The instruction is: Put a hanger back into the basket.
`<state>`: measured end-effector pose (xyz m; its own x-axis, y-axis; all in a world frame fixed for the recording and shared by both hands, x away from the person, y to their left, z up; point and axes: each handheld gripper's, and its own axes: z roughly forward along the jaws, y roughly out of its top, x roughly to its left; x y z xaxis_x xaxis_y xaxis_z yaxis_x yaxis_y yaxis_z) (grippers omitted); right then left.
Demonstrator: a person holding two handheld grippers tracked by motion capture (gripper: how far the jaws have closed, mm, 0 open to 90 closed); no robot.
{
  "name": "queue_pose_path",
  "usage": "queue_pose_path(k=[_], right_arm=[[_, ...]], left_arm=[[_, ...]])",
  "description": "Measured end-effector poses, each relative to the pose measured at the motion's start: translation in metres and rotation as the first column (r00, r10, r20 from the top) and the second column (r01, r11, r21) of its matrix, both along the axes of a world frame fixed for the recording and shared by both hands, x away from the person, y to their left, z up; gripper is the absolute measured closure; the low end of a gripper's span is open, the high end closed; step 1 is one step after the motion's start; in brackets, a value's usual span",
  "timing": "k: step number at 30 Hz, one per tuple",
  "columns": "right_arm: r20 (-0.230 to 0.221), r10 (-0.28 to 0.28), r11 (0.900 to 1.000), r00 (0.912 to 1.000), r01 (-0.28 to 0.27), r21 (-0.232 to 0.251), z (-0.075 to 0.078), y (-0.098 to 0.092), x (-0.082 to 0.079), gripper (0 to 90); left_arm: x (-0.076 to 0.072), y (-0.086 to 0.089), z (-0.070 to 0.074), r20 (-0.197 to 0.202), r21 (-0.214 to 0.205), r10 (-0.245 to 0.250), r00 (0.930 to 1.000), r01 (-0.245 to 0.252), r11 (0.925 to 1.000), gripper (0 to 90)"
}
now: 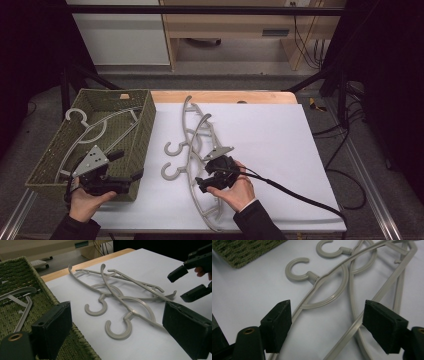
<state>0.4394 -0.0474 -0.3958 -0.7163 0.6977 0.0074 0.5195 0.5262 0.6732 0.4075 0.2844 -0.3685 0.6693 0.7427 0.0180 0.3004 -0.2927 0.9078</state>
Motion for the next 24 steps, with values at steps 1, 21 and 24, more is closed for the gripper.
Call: queue_pose_path(k=[1, 21, 24], right_arm=[[-0.010, 0.002, 1.0000, 1.0000, -0.002, -0.001, -0.002, 0.003, 0.000, 25.3], [-0.173, 0.008, 0.9937, 0.9848, -0.027, -0.109, -0.051, 0.039, -0.008, 47.7], [-0.192, 0.012, 0.9945, 0.9814, -0.032, -0.100, -0.053, 0.041, -0.008, 52.2]], left_arm=[[0.000, 0.000, 0.000, -0.001, -0.001, -0.001, 1.0000, 0.001, 1.0000, 8.7], [0.001, -0.002, -0.003, -0.008, 0.007, -0.004, 1.0000, 0.004, 1.0000, 8.9], [0.002, -0.002, -0.003, -0.008, 0.013, -0.007, 0.9999, 0.007, 0.9999, 8.9]])
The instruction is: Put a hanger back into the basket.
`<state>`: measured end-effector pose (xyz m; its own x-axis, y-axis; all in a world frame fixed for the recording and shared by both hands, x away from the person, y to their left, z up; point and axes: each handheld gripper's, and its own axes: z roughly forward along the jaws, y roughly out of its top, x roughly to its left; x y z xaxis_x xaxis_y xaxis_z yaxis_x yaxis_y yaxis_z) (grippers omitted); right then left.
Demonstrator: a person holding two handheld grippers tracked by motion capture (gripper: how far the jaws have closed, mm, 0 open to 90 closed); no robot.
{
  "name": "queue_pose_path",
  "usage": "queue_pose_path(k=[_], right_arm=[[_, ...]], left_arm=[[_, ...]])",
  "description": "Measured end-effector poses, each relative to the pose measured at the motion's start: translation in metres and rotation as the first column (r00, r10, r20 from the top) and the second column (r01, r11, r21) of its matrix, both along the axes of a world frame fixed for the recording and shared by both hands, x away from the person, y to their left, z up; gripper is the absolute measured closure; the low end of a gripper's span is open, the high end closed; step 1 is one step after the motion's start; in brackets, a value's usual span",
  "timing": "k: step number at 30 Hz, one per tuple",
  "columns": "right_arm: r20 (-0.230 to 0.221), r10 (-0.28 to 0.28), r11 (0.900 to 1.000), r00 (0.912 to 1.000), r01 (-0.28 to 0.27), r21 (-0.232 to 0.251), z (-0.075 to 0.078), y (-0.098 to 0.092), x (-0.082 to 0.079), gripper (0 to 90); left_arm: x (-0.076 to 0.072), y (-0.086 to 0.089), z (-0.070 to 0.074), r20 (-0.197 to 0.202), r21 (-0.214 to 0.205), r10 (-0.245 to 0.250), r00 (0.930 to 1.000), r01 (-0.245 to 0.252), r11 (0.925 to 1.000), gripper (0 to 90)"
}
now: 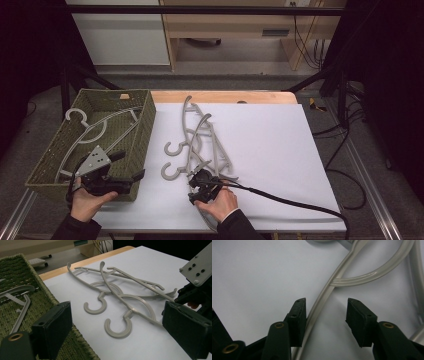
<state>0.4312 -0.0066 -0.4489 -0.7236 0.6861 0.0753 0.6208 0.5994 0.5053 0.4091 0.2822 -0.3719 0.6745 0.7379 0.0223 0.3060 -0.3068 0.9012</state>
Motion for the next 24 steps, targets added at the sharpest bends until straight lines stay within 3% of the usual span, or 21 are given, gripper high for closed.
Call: queue_pose_path(k=[12, 24], right_arm=[[-0.085, 0.015, 0.9998, 0.9963, -0.014, 0.016, -0.007, 0.003, -0.001, 70.0], [-0.093, -0.003, 0.9955, 0.9957, -0.006, -0.094, -0.003, -0.010, -0.003, 78.7]], left_arm=[[0.000, 0.000, -0.001, -0.002, -0.001, -0.001, 1.0000, 0.001, 1.0000, 9.2], [-0.001, 0.001, 0.000, 0.000, -0.003, 0.001, 1.0000, -0.001, 1.0000, 9.6]])
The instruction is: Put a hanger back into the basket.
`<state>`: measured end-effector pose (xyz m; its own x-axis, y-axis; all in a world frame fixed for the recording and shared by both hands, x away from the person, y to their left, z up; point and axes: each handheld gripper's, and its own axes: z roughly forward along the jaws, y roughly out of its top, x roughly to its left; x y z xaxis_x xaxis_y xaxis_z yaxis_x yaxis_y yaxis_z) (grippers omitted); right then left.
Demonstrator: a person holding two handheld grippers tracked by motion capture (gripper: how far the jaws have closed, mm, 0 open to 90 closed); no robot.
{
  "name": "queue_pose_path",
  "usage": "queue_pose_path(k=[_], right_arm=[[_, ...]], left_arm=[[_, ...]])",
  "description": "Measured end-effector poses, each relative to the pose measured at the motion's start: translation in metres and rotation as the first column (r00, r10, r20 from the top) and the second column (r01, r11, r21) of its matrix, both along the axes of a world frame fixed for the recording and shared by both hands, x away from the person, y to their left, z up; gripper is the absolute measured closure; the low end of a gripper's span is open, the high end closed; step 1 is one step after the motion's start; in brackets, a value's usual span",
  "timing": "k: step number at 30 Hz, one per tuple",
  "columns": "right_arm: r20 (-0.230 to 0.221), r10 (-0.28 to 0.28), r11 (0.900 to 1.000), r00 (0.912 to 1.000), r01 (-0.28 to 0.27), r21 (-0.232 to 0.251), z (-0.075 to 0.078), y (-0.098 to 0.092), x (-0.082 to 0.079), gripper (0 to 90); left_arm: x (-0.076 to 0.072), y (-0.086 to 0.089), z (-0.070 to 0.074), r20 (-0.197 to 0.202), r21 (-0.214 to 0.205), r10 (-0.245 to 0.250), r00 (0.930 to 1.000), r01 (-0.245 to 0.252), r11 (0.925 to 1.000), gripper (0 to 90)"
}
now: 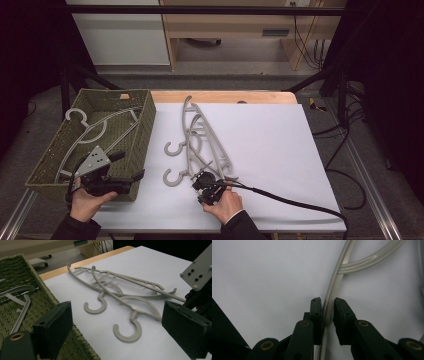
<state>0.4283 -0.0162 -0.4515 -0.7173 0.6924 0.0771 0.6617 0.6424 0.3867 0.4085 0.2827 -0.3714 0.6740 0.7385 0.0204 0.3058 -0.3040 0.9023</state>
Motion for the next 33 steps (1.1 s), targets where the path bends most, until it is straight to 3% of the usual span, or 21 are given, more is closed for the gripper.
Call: queue_pose_path(k=[4, 13, 16, 19, 20, 23, 27, 33], right_arm=[[0.014, -0.009, 0.9998, 0.9999, 0.009, -0.016, 0.000, -0.011, 0.001, 82.7], [0.012, 0.035, 0.9994, 0.9993, -0.035, 0.003, 0.003, -0.028, 0.000, 82.0], [0.068, 0.049, 0.9988, 0.9965, -0.049, -0.002, 0.003, -0.028, -0.002, 75.1], [0.084, 0.051, 0.9982, 0.9952, -0.053, 0.027, 0.002, -0.026, 0.001, 70.0], [0.070, 0.042, 0.9983, 0.9966, -0.045, 0.037, 0.001, -0.025, 0.002, 69.1], [0.087, 0.047, 0.9981, 0.9951, -0.050, 0.036, -0.004, -0.021, 0.006, 65.6], [0.094, 0.028, 0.9982, 0.9951, -0.033, 0.049, -0.006, -0.018, 0.009, 67.7], [0.099, 0.024, 0.9993, 0.9948, -0.027, 0.026, -0.005, -0.016, 0.011, 81.4]], left_arm=[[0.000, -0.001, -0.001, -0.002, 0.004, -0.002, 1.0000, 0.002, 1.0000, 9.7], [0.000, -0.001, 0.000, -0.001, 0.007, -0.006, 1.0000, 0.006, 1.0000, 9.9], [0.000, -0.001, -0.001, -0.004, 0.009, -0.006, 1.0000, 0.006, 0.9999, 9.9], [0.000, -0.002, -0.001, -0.004, 0.010, -0.008, 1.0000, 0.008, 0.9999, 9.9], [0.000, -0.002, -0.001, -0.003, 0.012, -0.010, 0.9999, 0.010, 0.9999, 9.9], [0.000, -0.003, -0.001, -0.003, 0.011, -0.011, 0.9999, 0.012, 0.9999, 9.9], [0.000, -0.003, -0.001, -0.002, 0.012, -0.012, 0.9999, 0.012, 0.9998, 9.9], [0.000, -0.003, -0.001, -0.003, 0.015, -0.013, 0.9999, 0.013, 0.9998, 10.0]])
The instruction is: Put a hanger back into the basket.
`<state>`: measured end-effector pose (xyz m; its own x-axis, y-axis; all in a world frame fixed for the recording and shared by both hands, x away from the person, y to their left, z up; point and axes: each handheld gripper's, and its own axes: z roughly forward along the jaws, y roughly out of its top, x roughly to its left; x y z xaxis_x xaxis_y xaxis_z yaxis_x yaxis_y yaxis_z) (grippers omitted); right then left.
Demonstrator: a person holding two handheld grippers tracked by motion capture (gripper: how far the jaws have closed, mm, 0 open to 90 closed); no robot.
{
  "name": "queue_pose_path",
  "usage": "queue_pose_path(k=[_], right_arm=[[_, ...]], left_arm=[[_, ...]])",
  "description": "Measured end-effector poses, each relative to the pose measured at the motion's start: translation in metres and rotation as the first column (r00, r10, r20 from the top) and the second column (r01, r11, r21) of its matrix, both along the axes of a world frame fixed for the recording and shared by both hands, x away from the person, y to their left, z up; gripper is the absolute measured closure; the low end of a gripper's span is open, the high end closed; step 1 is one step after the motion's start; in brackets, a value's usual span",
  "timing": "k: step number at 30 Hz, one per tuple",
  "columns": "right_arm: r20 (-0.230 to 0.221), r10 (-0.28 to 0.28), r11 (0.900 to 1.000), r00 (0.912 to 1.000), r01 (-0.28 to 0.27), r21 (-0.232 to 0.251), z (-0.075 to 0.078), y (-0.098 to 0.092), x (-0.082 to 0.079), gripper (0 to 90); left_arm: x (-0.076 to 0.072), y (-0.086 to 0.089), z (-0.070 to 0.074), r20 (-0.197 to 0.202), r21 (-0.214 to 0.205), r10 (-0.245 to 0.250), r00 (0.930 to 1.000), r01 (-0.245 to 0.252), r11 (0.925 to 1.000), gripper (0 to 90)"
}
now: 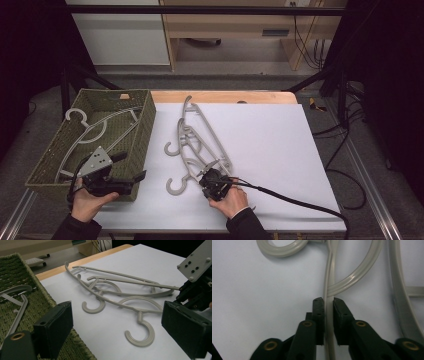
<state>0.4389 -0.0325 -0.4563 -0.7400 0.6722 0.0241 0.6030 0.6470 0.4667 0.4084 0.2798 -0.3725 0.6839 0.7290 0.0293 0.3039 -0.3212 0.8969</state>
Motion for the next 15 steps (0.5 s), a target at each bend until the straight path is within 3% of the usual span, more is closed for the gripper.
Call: queue_pose_path(k=[3, 9, 15], right_arm=[[-0.032, -0.015, 0.9998, 0.9994, 0.015, -0.012, 0.003, 0.000, 0.002, 82.2], [-0.036, -0.001, 0.9998, 0.9994, 0.000, -0.021, 0.011, -0.005, 0.004, 82.5], [-0.073, 0.040, 0.9988, 0.9965, -0.038, 0.032, 0.031, -0.017, 0.010, 82.6]], left_arm=[[0.000, 0.000, 0.000, 0.000, 0.000, -0.001, 1.0000, 0.001, 1.0000, 10.1], [0.000, -0.001, 0.000, 0.000, 0.007, -0.004, 1.0000, 0.004, 1.0000, 10.2], [-0.002, 0.000, 0.002, 0.010, 0.012, -0.009, 0.9999, 0.009, 0.9999, 10.2]])
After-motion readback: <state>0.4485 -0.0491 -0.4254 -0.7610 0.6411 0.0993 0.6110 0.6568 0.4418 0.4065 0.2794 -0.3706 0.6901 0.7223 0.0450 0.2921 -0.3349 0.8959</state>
